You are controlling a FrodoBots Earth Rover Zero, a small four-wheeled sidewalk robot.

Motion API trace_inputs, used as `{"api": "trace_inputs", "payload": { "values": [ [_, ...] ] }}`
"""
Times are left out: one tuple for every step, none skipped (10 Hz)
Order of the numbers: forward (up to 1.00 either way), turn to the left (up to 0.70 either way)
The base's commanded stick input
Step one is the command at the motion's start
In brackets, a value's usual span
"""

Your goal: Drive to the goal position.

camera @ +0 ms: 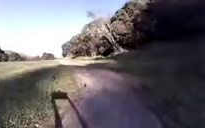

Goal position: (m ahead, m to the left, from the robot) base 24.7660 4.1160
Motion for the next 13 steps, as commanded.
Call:
{"api": "trace_inputs", "payload": {
  "values": [
    [0.5,0.1],
    [0.5,0.02],
    [0.5,0.0],
    [0.5,0.0],
    [0.5,0.0],
    [0.5,0.0],
    [0.5,0.0],
    [0.5,0.0],
    [0.5,0.0],
    [0.5,0.0],
    [0.5,0.0],
    [0.5,0.0],
    [0.5,0.0]
  ]
}}
